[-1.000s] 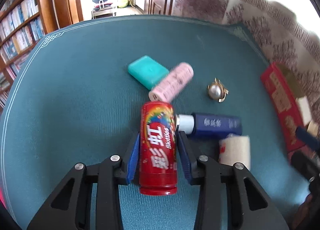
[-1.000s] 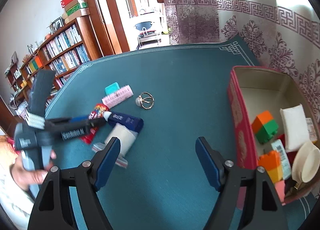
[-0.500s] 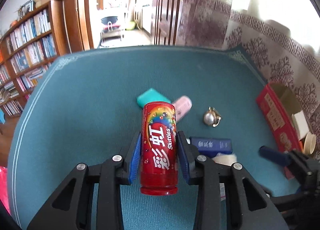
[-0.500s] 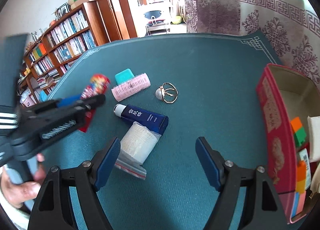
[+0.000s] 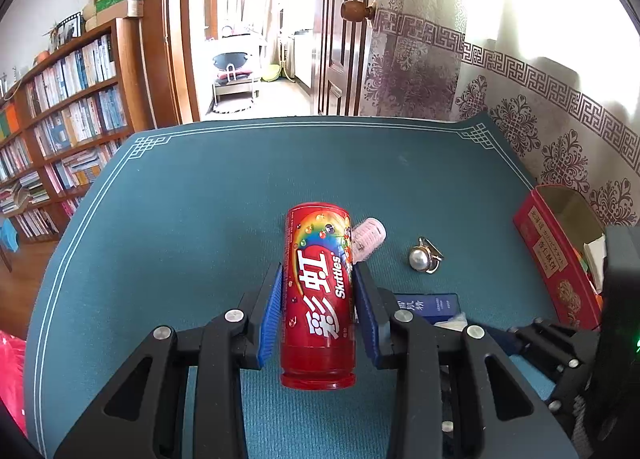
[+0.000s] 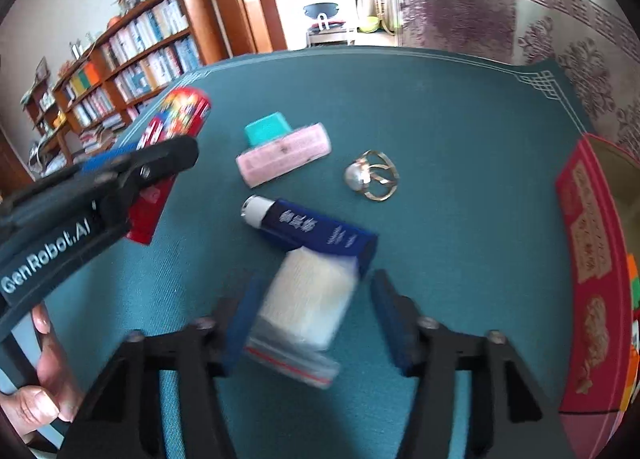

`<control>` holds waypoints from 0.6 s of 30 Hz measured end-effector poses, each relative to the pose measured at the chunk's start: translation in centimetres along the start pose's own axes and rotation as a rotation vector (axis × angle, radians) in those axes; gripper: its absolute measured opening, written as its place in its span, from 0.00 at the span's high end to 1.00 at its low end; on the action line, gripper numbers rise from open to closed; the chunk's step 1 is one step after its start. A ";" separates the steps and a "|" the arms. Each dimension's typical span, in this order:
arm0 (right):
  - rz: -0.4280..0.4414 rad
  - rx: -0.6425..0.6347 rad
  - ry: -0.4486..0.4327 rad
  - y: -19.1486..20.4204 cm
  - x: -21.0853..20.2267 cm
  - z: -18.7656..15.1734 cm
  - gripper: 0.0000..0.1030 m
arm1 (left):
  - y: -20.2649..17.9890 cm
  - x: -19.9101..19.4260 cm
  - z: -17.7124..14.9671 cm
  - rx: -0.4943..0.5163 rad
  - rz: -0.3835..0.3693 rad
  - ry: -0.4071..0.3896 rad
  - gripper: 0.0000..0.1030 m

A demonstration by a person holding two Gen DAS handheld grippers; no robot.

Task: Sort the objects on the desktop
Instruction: 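Grasp the bagged gauze roll with the right tool while the left tool holds the Skittles tube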

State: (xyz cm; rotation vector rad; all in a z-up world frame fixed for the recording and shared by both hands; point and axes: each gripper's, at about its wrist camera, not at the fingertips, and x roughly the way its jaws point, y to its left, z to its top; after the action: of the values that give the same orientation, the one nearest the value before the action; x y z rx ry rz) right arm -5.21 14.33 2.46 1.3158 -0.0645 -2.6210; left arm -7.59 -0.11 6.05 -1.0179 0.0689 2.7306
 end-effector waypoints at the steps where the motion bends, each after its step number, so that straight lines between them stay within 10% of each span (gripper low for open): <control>1: 0.000 -0.002 -0.003 0.0 0.0 0.0 0.51 | 0.1 0.0 0.0 -0.001 0.001 -0.001 0.64; 18: -0.043 -0.008 -0.100 -0.1 -3.7 -0.8 0.52 | -0.3 -0.2 0.1 -0.002 -0.009 -0.008 0.64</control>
State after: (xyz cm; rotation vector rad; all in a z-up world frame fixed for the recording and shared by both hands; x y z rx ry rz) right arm -2.49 15.26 4.86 1.1956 -0.0409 -2.7189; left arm -7.44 0.17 6.29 -1.0056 0.0603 2.7273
